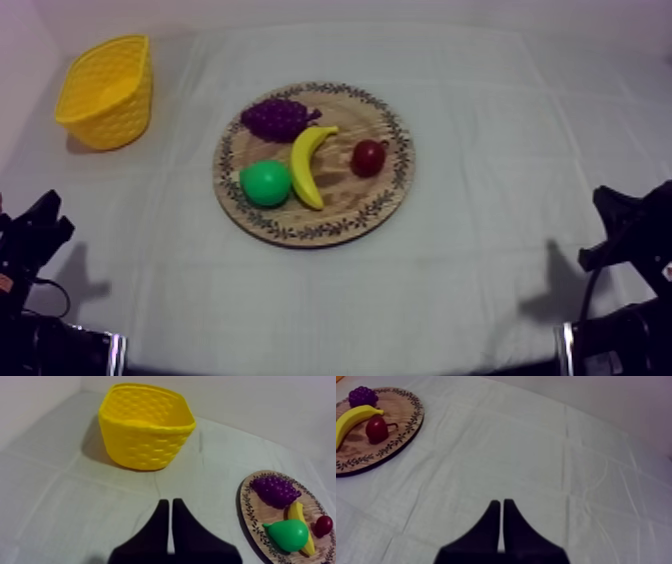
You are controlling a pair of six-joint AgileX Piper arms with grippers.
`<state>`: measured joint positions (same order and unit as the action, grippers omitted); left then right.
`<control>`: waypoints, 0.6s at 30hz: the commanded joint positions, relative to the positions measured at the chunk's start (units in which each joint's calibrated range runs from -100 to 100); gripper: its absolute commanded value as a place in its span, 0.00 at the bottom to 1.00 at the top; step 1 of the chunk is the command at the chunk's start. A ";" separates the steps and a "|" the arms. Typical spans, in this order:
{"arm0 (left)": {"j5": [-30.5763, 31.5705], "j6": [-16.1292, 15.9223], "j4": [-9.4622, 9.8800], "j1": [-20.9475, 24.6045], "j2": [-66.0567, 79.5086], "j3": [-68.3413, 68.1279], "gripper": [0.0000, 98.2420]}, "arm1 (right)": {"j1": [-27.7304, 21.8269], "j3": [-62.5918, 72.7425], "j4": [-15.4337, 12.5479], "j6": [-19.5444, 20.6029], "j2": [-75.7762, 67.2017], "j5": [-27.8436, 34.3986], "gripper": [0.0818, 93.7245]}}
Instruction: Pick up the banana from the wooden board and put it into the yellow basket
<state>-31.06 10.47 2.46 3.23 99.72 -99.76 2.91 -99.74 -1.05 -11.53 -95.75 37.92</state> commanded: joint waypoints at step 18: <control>-1.28 -0.64 0.01 0.12 0.02 0.26 0.02 | 0.00 -0.04 0.00 0.00 -0.01 -0.02 0.00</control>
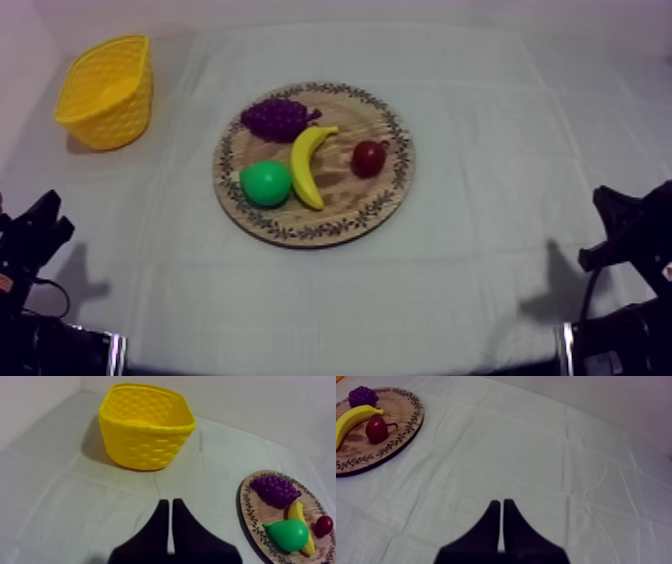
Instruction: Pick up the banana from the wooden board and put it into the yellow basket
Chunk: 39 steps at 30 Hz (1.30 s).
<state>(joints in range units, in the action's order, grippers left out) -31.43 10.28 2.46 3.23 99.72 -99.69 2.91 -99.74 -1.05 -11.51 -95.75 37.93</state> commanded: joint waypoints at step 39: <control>-58.00 3.36 -2.91 -4.88 -73.82 80.63 0.00 | 0.00 -0.04 0.00 -0.05 -0.01 -0.02 0.00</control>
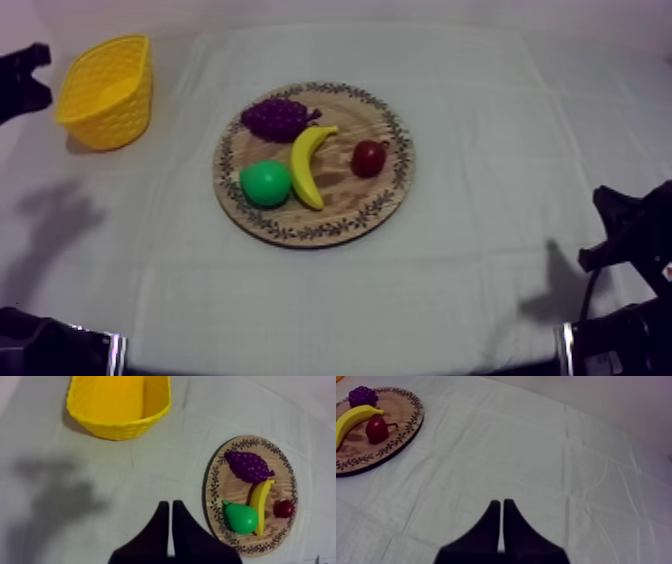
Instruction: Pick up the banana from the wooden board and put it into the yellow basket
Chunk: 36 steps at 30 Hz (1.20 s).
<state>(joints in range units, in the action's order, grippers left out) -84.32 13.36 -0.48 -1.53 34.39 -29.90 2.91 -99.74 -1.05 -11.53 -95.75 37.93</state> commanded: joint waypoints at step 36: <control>-9.85 6.26 -3.95 -24.71 -44.31 42.18 0.09 | 0.08 -0.04 0.00 -0.02 -0.01 -0.02 0.00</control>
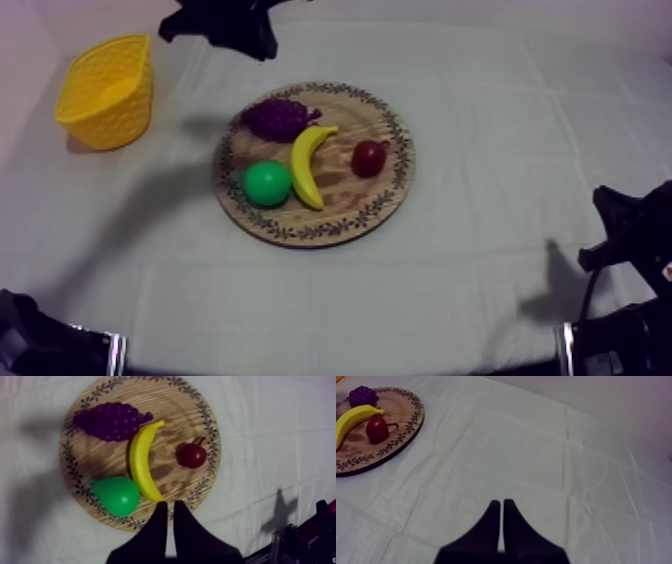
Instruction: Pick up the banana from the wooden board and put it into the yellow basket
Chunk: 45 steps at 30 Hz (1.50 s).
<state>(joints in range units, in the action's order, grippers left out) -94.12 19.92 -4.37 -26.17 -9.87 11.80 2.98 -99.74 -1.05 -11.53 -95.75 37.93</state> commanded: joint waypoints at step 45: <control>0.60 -5.48 -5.98 -0.08 -35.24 6.75 0.77 | 0.08 -0.04 0.00 -0.02 -0.01 -0.02 0.00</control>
<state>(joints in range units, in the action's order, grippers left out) -93.27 14.43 -10.38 -26.23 -43.47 17.96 3.07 -99.74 -1.05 -11.57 -95.75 37.93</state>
